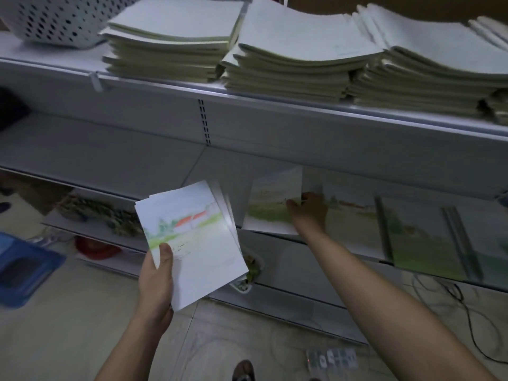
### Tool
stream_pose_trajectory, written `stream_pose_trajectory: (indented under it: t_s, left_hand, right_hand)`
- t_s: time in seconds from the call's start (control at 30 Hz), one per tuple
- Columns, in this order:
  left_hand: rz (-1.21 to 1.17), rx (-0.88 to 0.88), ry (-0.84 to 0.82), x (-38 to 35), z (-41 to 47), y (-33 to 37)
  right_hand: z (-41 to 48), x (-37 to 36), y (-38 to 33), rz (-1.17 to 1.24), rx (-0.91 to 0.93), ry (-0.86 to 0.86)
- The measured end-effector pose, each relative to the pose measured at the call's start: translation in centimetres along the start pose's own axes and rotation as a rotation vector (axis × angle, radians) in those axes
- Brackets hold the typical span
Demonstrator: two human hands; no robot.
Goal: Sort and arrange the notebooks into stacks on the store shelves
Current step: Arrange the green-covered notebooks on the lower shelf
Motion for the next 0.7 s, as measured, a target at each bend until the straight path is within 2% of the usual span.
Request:
stream_pose_trajectory:
  t_s: [0.13, 0.2, 0.3, 0.53, 0.63, 0.7]
  left_hand:
    - [0.005, 0.020, -0.055, -0.9, 0.4, -0.2]
    - [0.007, 0.030, -0.085, -1.3, 0.6, -0.2]
    - [0.011, 0.051, -0.124, -2.2, 0.7, -0.2]
    - [0.010, 0.081, -0.194, -5.4, 0.2, 0.2]
    - [-0.056, 0.146, -0.234, -7.3, -0.3, -0.2]
    - [-0.209, 0.272, -0.302, -8.8, -0.6, -0.9]
  right_hand:
    - [-0.1, 0.5, -0.2, -0.280, -0.012, 0.071]
    - [-0.7, 0.8, -0.2, -0.283, 0.042, 0.126]
    - [-2.5, 0.7, -0.5, -0.168, 0.212, 0.124]
    - [-11.0, -2.1, -0.2, 0.312, 0.327, -0.186]
    - [-13.1, -1.3, 0.9, 0.356, 0.331, -0.156]
    - [-13.9, 0.2, 1.6, 0.399, 0.301, -0.101]
Point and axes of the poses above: each hand's wrist, its own z-axis towards the middle knuckle, its own x-axis out of the back of the hand, y = z × x, the point moved 4 cm from there along z, towards the middle knuckle, and after that the axes turned 13 degrees about -y, right-handed, at the moved point
